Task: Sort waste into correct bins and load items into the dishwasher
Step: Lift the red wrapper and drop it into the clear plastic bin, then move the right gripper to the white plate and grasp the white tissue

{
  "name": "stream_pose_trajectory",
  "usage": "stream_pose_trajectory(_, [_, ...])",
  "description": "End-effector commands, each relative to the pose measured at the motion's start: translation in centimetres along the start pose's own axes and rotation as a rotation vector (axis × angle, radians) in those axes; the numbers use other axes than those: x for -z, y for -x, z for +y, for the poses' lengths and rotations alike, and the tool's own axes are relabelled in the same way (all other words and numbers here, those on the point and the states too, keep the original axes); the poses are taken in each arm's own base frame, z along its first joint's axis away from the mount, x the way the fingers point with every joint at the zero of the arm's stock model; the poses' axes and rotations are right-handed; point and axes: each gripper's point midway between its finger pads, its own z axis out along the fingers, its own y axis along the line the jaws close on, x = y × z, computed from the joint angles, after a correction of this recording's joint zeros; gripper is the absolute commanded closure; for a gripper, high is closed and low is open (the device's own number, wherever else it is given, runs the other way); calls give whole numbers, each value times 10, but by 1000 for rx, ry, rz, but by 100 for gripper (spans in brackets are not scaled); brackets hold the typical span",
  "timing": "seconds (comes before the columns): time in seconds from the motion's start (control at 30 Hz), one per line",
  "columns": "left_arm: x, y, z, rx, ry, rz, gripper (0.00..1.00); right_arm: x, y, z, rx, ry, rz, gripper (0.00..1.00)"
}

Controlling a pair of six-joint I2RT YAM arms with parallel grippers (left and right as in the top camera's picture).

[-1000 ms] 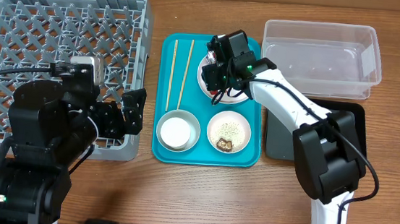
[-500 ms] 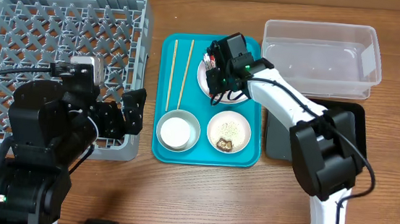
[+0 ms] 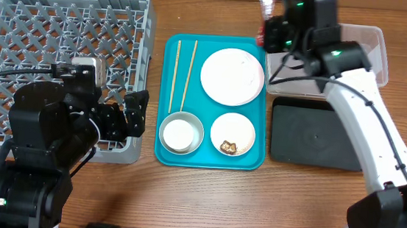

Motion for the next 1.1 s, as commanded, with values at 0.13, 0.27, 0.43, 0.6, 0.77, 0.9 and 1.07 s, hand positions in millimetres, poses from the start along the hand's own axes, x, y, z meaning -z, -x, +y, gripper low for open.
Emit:
stream_pose_trajectory(0.13, [6,7,-5,0,-21,-21,0,-31,-47,-83,-176,-148,147,96])
stream_pose_trajectory(0.27, [4,7,-5,1,-20,-16,0,-42,-57,-103,-222,-223,163,96])
stream_pose_trajectory(0.43, [5,7,-5,1,-20,-17,0,-42,-57,-106,-224,-240,161,65])
stream_pose_trajectory(0.6, [4,7,-5,1,-19,-14,0,-43,-61,-66,-224,-14,213,0])
stream_pose_trajectory(0.77, [2,7,-4,2,-18,-10,0,-33,-68,-1,-196,274,280,0])
stream_pose_trajectory(0.9, [0,6,-4,4,-16,-3,0,-40,-91,17,-81,191,338,2])
stream_pose_trajectory(1.07, [-3,6,-3,6,-15,4,0,-58,-113,15,69,-91,357,14])
